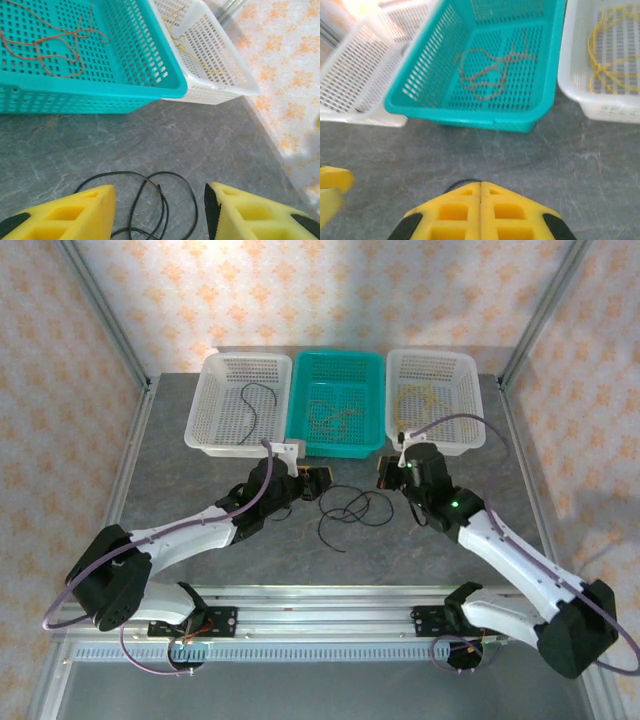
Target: Untangle the cables
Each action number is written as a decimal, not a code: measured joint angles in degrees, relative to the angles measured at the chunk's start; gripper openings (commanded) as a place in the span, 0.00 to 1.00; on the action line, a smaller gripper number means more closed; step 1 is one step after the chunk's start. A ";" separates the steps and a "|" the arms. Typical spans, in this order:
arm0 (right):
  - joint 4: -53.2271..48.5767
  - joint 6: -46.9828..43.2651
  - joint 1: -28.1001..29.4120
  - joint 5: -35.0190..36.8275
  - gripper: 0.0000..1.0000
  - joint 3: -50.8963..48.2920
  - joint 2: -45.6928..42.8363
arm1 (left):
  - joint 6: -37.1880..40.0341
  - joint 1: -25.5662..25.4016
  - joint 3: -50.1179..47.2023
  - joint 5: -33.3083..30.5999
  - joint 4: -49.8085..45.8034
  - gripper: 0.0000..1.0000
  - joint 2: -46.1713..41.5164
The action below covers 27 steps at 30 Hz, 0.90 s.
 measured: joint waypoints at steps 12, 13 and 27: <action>0.37 20.63 1.55 -1.22 0.38 -7.26 11.13 | 4.72 -3.30 2.64 -2.86 -3.89 0.51 0.00; 0.92 21.75 1.55 -1.53 0.38 -7.63 12.22 | 5.53 -4.17 3.34 -3.41 -4.42 0.51 0.00; 7.15 25.40 1.55 -5.18 0.38 -6.93 23.87 | 8.76 -6.84 4.83 -7.26 -7.08 0.51 0.00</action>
